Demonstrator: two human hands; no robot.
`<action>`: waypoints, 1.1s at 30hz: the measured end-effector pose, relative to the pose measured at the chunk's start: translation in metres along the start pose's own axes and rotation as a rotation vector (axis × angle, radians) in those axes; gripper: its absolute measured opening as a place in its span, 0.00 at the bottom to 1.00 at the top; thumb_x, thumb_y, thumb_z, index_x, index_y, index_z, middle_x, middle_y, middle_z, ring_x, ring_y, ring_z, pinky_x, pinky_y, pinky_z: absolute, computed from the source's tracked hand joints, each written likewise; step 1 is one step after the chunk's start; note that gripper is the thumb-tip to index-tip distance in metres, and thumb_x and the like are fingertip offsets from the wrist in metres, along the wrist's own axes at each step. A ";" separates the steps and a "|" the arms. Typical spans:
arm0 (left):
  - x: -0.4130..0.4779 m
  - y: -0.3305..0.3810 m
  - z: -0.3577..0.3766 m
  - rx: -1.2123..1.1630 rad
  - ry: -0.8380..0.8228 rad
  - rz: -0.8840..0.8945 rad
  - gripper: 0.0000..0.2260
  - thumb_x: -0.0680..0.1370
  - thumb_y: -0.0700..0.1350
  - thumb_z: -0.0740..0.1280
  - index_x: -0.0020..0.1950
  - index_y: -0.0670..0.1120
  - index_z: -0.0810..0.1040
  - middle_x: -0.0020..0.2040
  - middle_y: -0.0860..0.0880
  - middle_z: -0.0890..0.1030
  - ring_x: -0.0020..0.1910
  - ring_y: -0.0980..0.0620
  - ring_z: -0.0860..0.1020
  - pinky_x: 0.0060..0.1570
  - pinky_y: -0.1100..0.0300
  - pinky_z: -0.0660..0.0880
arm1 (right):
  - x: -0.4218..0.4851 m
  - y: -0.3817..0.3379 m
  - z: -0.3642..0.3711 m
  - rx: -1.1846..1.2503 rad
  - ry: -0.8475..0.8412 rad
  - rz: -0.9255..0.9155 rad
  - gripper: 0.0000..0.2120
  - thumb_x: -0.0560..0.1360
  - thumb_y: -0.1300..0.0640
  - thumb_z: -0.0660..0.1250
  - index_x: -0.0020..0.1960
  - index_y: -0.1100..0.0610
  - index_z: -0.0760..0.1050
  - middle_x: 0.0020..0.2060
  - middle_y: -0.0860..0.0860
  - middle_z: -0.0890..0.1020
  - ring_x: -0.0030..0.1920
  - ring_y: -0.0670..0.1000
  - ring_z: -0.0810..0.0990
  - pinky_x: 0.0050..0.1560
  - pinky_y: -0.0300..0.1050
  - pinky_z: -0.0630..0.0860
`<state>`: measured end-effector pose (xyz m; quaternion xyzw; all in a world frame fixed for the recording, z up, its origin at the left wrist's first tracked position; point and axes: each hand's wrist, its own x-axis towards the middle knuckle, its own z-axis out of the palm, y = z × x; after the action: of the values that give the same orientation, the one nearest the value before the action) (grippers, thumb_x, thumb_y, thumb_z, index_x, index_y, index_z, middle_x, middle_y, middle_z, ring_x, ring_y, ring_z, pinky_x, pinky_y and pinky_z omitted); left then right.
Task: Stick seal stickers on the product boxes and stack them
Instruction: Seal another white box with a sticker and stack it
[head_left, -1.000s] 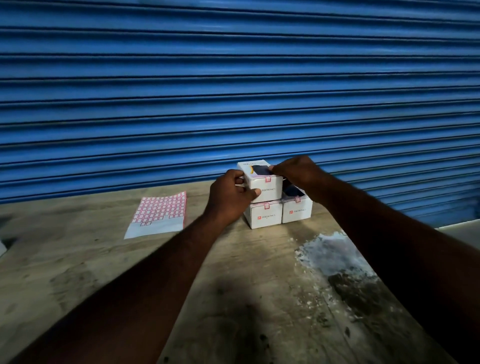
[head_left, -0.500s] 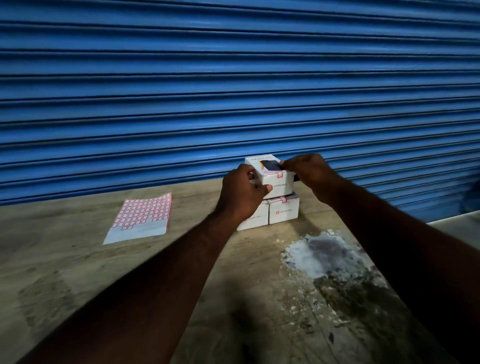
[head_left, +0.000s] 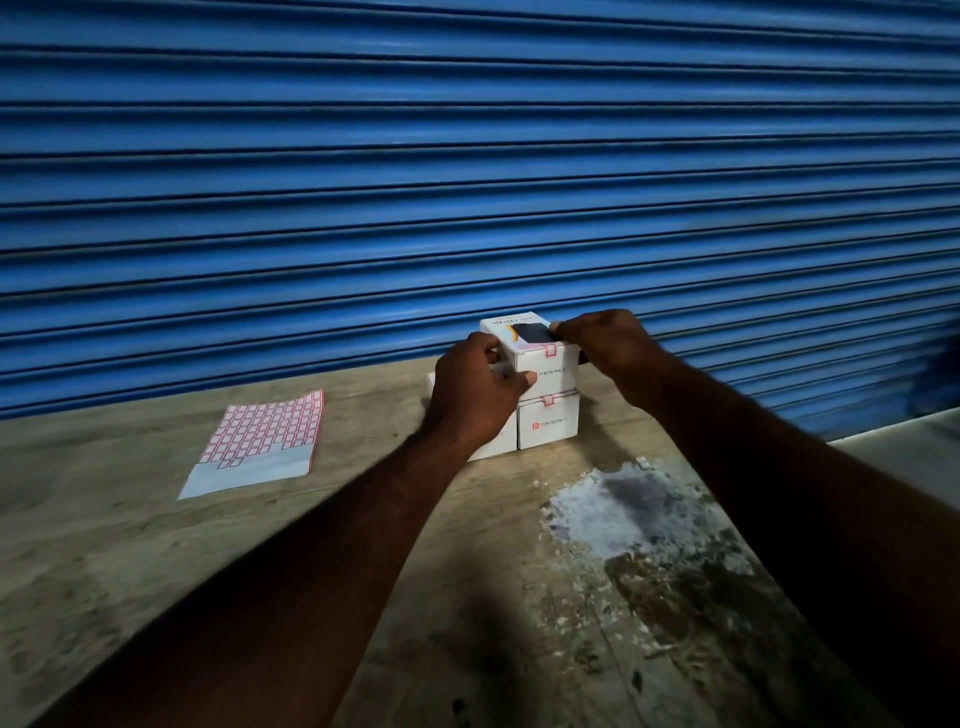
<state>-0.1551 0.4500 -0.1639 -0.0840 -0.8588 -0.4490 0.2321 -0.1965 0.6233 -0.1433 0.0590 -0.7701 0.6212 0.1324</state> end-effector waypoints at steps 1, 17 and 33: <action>0.000 0.000 0.001 -0.004 0.002 -0.001 0.25 0.70 0.47 0.79 0.63 0.42 0.77 0.60 0.46 0.82 0.55 0.48 0.82 0.56 0.50 0.79 | -0.001 0.000 0.000 -0.002 -0.001 -0.002 0.12 0.76 0.57 0.70 0.51 0.67 0.83 0.46 0.61 0.85 0.43 0.52 0.81 0.41 0.42 0.77; -0.004 0.004 -0.004 0.148 -0.012 -0.003 0.25 0.71 0.53 0.77 0.64 0.47 0.77 0.61 0.48 0.81 0.59 0.48 0.79 0.58 0.48 0.77 | -0.018 -0.014 0.006 -0.057 0.007 0.099 0.15 0.79 0.53 0.68 0.52 0.66 0.81 0.43 0.56 0.84 0.40 0.51 0.80 0.33 0.37 0.72; -0.056 -0.044 -0.139 0.229 0.086 0.048 0.19 0.74 0.48 0.75 0.63 0.48 0.78 0.54 0.51 0.80 0.38 0.56 0.76 0.43 0.68 0.64 | -0.075 -0.086 0.113 -0.199 0.505 -0.517 0.05 0.72 0.55 0.65 0.45 0.53 0.79 0.41 0.49 0.83 0.45 0.54 0.81 0.53 0.48 0.75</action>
<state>-0.0761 0.3157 -0.1548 -0.0581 -0.8913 -0.3456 0.2876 -0.1170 0.4888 -0.1046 0.0833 -0.7294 0.4846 0.4755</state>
